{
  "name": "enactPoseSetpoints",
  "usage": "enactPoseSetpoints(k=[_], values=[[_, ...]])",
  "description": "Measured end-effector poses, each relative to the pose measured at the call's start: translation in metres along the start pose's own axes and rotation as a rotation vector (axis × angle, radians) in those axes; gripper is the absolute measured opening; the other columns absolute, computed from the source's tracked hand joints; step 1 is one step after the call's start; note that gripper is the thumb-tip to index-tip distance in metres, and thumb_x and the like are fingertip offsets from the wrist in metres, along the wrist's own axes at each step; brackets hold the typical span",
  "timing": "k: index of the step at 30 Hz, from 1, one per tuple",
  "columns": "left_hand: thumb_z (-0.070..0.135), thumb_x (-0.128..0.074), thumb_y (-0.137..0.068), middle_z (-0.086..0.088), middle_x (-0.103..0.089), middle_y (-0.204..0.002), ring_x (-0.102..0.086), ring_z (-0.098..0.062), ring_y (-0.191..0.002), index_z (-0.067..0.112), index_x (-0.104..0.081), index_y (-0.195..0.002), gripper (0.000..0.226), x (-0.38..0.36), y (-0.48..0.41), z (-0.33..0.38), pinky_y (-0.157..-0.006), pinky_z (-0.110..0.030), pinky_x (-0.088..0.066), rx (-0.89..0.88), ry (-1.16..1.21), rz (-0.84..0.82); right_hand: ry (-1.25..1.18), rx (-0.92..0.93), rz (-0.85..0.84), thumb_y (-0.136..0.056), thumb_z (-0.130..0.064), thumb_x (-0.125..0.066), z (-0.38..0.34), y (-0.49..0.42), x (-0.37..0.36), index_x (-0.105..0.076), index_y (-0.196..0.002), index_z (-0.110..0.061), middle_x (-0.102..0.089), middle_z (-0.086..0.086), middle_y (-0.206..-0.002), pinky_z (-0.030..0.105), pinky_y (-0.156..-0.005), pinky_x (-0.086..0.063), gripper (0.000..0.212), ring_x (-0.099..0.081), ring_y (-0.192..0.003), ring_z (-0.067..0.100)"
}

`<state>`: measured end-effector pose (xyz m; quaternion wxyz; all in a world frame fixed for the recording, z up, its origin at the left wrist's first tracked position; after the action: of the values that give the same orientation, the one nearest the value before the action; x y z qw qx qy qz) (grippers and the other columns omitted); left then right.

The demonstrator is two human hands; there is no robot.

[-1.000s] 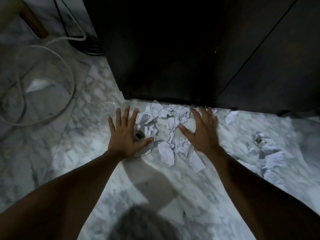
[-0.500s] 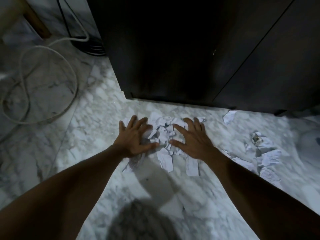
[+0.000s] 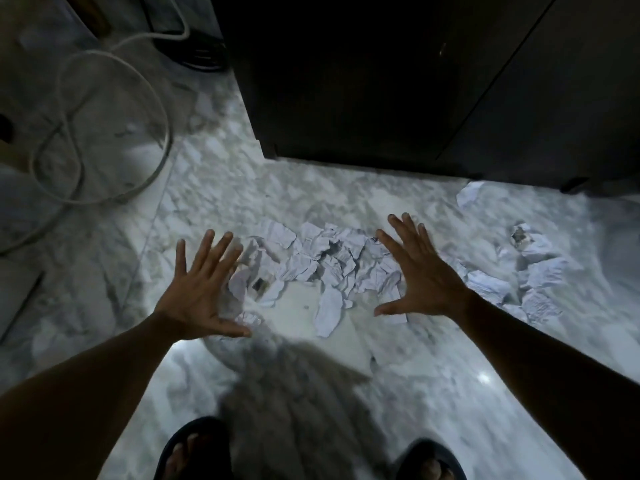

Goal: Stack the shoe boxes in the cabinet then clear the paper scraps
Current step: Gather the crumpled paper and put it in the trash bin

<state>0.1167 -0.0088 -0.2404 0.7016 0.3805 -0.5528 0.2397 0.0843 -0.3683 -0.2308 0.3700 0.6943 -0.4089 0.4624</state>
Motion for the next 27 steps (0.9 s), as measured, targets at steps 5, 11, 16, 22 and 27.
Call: enactPoseSetpoints(k=[5,11,16,22,27], values=[[0.102,-0.049,-0.05,-0.017,0.004,-0.166,0.006,-0.04,-0.152,0.008,-0.007,-0.159,0.15,-0.024,-0.009,0.028,-0.117,-0.065,-0.006,-0.047,0.085,-0.054,0.066,0.03,-0.149,-0.05,-0.099,-0.054,0.002,-0.012,-0.019,0.0,-0.159,-0.021,0.014,0.009,-0.166,0.057,-0.122,-0.006,0.145,0.017,-0.152,0.032],[0.102,-0.049,-0.047,-0.022,0.005,-0.165,0.007,-0.045,-0.151,0.003,-0.01,-0.157,0.153,-0.014,-0.055,0.049,-0.115,-0.072,-0.006,-0.119,0.123,0.011,0.172,0.01,-0.123,-0.052,-0.104,-0.04,-0.015,-0.025,-0.026,0.004,-0.158,-0.022,0.006,0.015,-0.166,0.064,-0.118,-0.009,0.141,0.004,-0.153,0.035],[0.105,-0.043,-0.046,-0.024,-0.005,-0.164,0.0,-0.046,-0.151,0.0,-0.022,-0.155,0.152,-0.003,-0.055,0.039,-0.112,-0.075,-0.005,-0.098,0.077,0.055,0.087,-0.03,-0.017,-0.056,-0.1,-0.044,-0.015,-0.041,-0.007,0.002,-0.158,-0.019,0.003,0.019,-0.165,0.067,-0.117,-0.005,0.138,0.004,-0.152,0.038],[0.1,-0.056,-0.046,-0.015,0.011,-0.166,0.011,-0.039,-0.152,0.005,-0.001,-0.158,0.157,-0.013,-0.039,0.026,-0.116,-0.069,-0.008,-0.057,0.184,0.046,-0.046,0.041,-0.14,-0.051,-0.093,-0.063,-0.017,-0.045,-0.014,0.014,-0.156,-0.025,0.021,0.008,-0.164,0.056,-0.123,-0.006,0.147,0.018,-0.152,0.027],[0.096,-0.061,-0.045,-0.02,0.007,-0.165,0.008,-0.042,-0.151,0.004,-0.006,-0.158,0.156,-0.009,-0.054,0.044,-0.119,-0.065,-0.009,-0.151,0.206,0.105,0.067,0.105,-0.118,-0.042,-0.102,-0.052,-0.04,-0.042,-0.027,0.013,-0.157,-0.017,0.018,0.015,-0.164,0.053,-0.123,-0.002,0.157,0.016,-0.152,0.033]])
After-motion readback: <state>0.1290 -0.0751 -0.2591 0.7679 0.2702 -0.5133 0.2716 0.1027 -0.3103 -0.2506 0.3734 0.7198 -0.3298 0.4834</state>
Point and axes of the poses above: each hand's wrist, its own y-axis away from the middle knuckle, its own x-axis out of the back of the hand, z = x × y, the point moved 6 cm from there along -y, towards the middle knuckle
